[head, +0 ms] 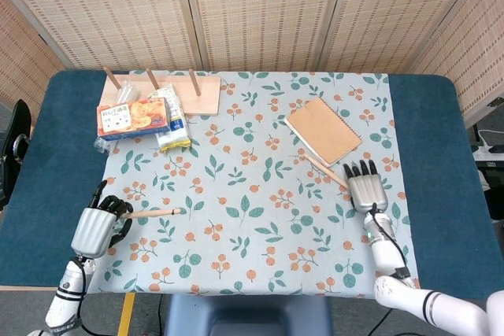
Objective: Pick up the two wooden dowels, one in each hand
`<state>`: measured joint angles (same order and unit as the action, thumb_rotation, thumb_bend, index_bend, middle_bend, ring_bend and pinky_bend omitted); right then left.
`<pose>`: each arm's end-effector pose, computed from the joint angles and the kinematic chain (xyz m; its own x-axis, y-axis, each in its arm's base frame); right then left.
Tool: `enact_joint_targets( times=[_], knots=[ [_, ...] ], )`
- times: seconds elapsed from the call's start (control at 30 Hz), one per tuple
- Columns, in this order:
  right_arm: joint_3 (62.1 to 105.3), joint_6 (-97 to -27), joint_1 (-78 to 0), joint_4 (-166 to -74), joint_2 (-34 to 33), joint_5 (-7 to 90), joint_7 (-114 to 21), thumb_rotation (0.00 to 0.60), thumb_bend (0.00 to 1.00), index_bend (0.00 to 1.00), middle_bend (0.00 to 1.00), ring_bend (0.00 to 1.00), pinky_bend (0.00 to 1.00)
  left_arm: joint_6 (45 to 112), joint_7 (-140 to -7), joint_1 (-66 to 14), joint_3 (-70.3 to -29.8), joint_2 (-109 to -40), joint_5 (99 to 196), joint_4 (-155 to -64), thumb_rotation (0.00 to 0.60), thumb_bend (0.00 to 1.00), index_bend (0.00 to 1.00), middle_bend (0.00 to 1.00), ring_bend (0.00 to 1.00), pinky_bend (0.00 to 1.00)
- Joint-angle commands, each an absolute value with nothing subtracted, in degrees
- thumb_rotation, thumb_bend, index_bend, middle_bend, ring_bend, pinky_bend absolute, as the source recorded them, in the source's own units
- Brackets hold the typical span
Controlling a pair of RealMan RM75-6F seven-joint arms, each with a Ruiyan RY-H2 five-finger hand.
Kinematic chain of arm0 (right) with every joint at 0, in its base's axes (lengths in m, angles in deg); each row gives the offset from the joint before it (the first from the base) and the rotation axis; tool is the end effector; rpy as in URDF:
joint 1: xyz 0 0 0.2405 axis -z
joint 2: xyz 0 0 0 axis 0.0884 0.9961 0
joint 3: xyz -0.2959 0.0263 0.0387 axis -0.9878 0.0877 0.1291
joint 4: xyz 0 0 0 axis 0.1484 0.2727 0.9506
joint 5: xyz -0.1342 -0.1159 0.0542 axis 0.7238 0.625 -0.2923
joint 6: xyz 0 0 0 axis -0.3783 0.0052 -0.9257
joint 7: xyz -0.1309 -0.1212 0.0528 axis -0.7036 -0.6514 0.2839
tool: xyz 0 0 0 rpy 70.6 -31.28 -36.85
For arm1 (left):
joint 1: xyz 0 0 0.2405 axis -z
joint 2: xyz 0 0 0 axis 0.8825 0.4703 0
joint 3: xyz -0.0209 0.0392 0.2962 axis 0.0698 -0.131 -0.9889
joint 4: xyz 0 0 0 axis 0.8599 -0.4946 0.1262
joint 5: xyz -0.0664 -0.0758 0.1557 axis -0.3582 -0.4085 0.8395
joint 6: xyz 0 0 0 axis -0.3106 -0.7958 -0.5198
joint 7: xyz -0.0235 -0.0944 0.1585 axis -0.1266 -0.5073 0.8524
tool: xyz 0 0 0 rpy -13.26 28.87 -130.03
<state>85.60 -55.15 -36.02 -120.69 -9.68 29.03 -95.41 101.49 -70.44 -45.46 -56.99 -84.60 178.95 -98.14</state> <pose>-0.3093 -0.3830 0.0024 0.7062 -0.3246 0.6292 -0.6802 -0.0643 0.7302 -0.3068 0.2883 0.0485 0.4696 -0.1066 0.8764 0.8312 -0.2813 -0.4796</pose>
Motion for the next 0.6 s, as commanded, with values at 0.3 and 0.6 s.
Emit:
enact_joint_targets(
  times=[0.3,0.6],
  knots=[
    [83.22,-57.33,-36.94,-121.10,-9.77,27.41,-97.34,0.600,0.34,0.36,0.37,0.13,0.00,101.38,-70.05,-45.45,-56.88,-84.47,179.00,-98.09,0.600,0.47,0.80,0.72,0.37,0.09],
    [82.05,-58.30,-37.44,-121.98,-9.38,26.18,-99.07,0.600,0.34,0.37,0.38,0.14,0.00,101.21,-69.32,-45.46,-56.82,-84.58,178.93,-97.62,0.600,0.47,0.80,0.72,0.37,0.09]
  ],
)
